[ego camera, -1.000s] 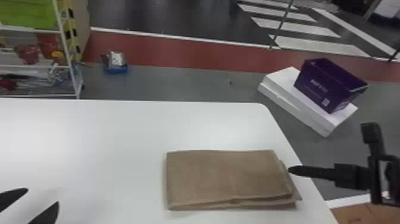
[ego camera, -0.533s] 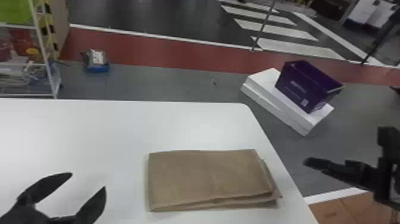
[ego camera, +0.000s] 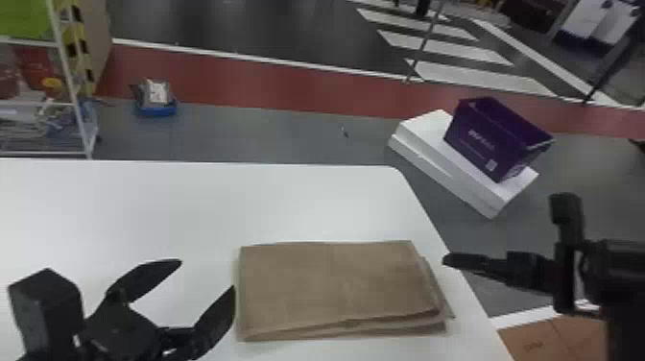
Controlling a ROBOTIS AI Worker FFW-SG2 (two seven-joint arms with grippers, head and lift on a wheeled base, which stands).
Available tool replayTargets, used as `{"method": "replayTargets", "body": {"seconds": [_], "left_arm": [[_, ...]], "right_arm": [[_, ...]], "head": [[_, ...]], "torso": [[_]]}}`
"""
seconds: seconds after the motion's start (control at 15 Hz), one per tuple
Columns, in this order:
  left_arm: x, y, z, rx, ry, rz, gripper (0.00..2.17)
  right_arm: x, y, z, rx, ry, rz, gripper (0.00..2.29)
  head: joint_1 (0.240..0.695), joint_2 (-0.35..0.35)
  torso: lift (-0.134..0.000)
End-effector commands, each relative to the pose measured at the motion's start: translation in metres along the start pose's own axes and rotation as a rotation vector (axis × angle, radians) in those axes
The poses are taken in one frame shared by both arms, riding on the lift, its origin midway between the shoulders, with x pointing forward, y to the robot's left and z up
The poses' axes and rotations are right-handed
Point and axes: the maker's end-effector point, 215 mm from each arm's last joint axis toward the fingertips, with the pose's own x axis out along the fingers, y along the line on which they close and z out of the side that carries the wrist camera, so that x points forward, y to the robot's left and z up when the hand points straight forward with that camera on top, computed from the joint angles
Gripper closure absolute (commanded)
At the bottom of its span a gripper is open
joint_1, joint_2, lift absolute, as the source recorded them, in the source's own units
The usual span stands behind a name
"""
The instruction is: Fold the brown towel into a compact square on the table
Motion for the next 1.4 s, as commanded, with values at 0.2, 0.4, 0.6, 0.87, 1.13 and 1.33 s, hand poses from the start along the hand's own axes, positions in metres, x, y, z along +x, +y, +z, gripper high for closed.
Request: {"method": "replayTargets", "body": {"seconds": [0.2,0.4,0.6,0.87,1.13,1.33], "left_arm": [[-0.001,0.006,-0.004,-0.018,0.026,0.005,0.06],[-0.009,0.014,-0.001,-0.02,0.02,0.022,0.06],[-0.023,0.025,0.002,-0.033,0.008,0.034,0.06],[-0.04,0.032,0.003,-0.038,0.007,0.04,0.06],[-0.052,0.041,0.005,-0.056,-0.009,0.048,0.06],[-0.051,0.041,0.004,-0.059,-0.01,0.044,0.06]], "right_arm": [[0.046,0.082,-0.029,-0.199,0.132,0.059,0.19],[0.075,0.147,-0.01,-0.331,0.13,0.09,0.19],[0.103,0.2,0.002,-0.467,0.145,0.07,0.19],[0.127,0.24,-0.003,-0.6,0.203,0.057,0.19],[0.133,0.229,-0.031,-0.616,0.262,0.037,0.19],[0.137,0.224,-0.047,-0.612,0.294,0.033,0.7]], "head": [[0.695,-0.35],[0.695,-0.35],[0.695,-0.342],[0.695,-0.216],[0.695,-0.164],[0.695,-0.158]], "torso": [[-0.124],[-0.124],[-0.124],[-0.124],[-0.124],[-0.124]]}}
